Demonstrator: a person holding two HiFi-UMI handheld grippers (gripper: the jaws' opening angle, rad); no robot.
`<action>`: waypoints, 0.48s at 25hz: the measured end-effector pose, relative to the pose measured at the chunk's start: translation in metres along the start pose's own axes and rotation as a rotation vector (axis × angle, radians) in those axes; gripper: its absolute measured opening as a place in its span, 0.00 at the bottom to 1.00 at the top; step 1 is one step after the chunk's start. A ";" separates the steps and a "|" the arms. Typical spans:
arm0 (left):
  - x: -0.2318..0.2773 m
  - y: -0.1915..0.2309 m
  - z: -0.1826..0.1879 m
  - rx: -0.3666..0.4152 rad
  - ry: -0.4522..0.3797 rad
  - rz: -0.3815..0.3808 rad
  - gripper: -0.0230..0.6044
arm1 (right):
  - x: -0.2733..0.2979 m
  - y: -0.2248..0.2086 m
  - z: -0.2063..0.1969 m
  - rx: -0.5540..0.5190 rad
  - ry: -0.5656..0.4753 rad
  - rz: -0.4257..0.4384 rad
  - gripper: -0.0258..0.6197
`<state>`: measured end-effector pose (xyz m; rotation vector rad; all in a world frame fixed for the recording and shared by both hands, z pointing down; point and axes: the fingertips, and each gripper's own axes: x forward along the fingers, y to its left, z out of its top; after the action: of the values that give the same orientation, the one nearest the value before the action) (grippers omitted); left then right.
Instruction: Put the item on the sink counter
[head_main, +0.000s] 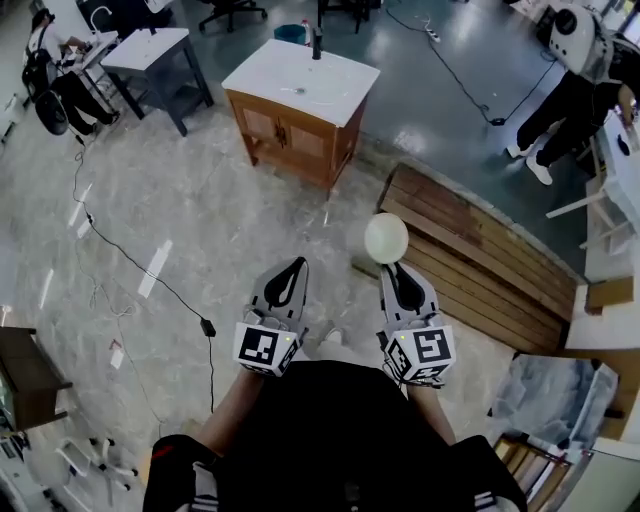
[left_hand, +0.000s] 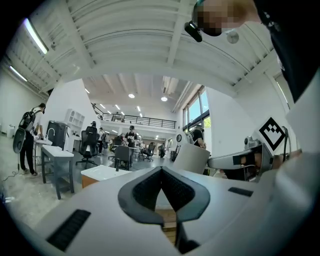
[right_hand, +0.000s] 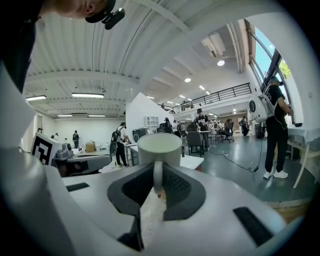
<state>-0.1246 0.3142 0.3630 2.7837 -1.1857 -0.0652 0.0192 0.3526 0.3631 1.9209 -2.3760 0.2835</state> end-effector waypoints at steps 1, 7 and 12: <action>0.001 -0.005 0.000 -0.001 -0.005 0.008 0.06 | -0.003 -0.004 0.000 -0.003 -0.002 0.006 0.12; 0.005 -0.034 -0.010 0.008 -0.012 0.009 0.06 | -0.022 -0.020 -0.003 -0.014 -0.011 0.020 0.12; 0.014 -0.051 -0.008 0.013 -0.016 0.001 0.06 | -0.030 -0.032 -0.001 -0.017 -0.020 0.014 0.12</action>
<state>-0.0776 0.3393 0.3652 2.7992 -1.1956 -0.0803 0.0573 0.3756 0.3621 1.9095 -2.3971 0.2455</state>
